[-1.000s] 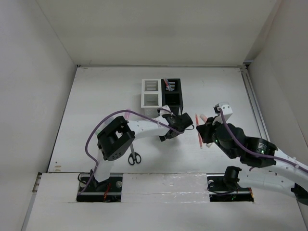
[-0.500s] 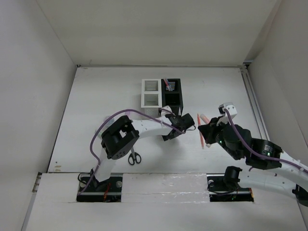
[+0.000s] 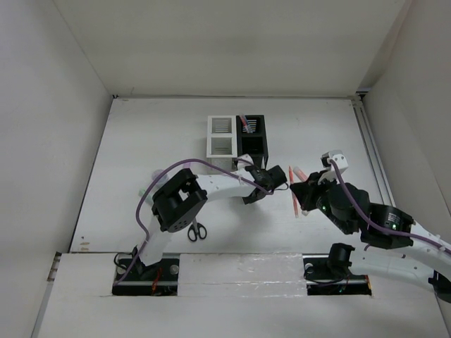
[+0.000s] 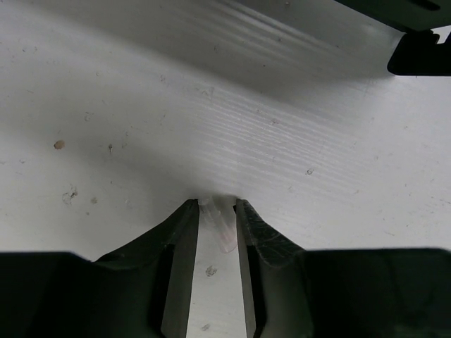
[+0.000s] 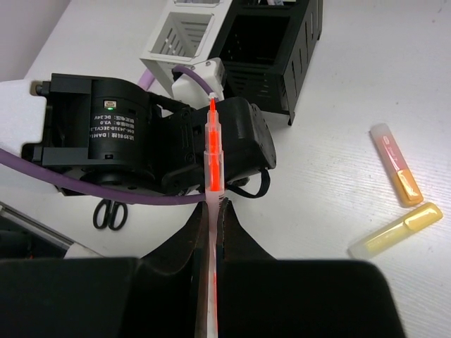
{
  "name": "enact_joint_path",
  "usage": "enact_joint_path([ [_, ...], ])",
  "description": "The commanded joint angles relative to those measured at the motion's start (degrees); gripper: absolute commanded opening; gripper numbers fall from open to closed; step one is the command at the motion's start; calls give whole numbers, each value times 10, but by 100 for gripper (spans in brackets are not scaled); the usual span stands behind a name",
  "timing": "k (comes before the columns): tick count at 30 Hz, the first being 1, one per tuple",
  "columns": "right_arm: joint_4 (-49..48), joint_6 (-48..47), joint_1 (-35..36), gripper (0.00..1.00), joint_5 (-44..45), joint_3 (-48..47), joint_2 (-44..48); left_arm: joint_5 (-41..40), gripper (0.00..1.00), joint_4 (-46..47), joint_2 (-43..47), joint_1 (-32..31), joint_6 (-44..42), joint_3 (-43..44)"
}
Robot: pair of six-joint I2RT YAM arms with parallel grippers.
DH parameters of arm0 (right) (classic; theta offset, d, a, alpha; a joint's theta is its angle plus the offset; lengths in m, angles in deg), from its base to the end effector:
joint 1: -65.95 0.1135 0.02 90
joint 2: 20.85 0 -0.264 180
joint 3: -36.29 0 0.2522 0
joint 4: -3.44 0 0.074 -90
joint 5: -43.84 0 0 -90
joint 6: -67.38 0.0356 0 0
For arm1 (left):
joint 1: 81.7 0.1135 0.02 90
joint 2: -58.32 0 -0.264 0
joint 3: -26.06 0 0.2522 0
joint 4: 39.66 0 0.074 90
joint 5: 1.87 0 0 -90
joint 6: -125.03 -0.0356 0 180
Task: Sort the stationery into containers
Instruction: Close the pen cap on the pen.
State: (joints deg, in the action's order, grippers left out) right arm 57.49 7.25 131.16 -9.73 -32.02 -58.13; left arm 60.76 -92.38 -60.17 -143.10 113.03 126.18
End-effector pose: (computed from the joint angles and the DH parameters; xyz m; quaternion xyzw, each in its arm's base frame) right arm 0.0697 0.1005 0.3633 -0.0761 0.8072 0.2107 0.5462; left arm 0.2152 -0.3605 0.1661 -0.1768 0.9428 -0.0687 0.2742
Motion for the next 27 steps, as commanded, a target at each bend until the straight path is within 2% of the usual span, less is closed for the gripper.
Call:
enact_joint_path([
  [1, -29, -7, -3, 0, -1, -1, 7, 5, 24, -26, -26, -2, 21, 6],
  [6, -29, -12, -3, 0, -1, -1, 12, 10, 18, -21, -32, -2, 21, 6],
  [10, -29, -12, -3, 0, -1, -1, 12, 15, 6, -9, -32, -2, 15, -6],
  [14, -29, -12, -3, 0, -1, -1, 12, 21, 0, 9, -27, -2, 9, -25],
  [19, -35, -12, -3, 0, -1, -1, 12, 28, 0, 26, -16, -2, -3, -36],
  [24, -45, -12, -3, 0, -14, -1, 18, -27, 0, 31, 82, -26, -8, -70],
  [27, -53, -12, -3, 0, -14, 4, 26, -74, 0, 4, 140, -32, 2, -76],
])
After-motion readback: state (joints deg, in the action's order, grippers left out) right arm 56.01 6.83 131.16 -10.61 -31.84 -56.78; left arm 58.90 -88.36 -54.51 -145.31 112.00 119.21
